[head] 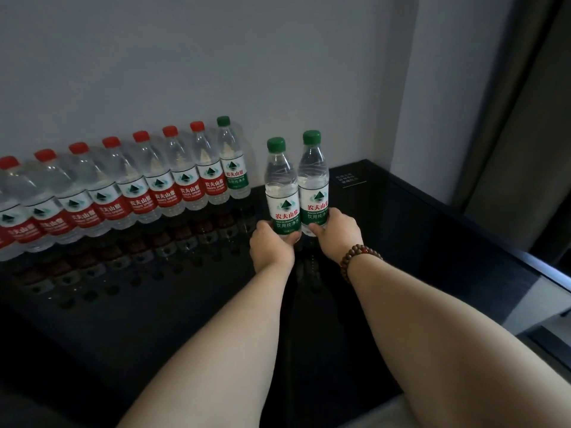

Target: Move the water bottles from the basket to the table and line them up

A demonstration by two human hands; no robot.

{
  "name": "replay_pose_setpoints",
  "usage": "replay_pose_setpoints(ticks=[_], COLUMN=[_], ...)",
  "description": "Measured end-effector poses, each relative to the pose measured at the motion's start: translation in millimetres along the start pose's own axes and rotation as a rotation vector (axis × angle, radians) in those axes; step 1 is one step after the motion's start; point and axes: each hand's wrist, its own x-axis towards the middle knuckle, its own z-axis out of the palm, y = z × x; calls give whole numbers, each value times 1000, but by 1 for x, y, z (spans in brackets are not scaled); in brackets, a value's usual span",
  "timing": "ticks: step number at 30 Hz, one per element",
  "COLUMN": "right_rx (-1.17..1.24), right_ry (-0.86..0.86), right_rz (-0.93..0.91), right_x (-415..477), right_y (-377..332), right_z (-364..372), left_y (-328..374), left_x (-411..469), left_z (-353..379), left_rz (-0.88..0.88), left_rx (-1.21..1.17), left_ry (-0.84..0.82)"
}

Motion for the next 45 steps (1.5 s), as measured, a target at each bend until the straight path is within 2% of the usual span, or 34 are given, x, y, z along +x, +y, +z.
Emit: replay_pose_setpoints(ticks=[10,23,34,39,45], right_rx=[-224,-225,-202,-232,-219], right_ry=[-54,-52,-9,-16,-2], right_rz=[-72,-82,-113,-135,-146], right_x=[78,185,220,225,221], right_y=[-23,-49,-48,-45,-43], right_z=[27,71,88,91,90], left_y=[-5,12,23,19,17], left_x=[82,196,229,231,222], left_z=[15,35,39,46,40], left_rz=[49,184,246,266,280], left_rx=[36,326,617,718,671], left_ry=[-1,-79,-116,-47,-55])
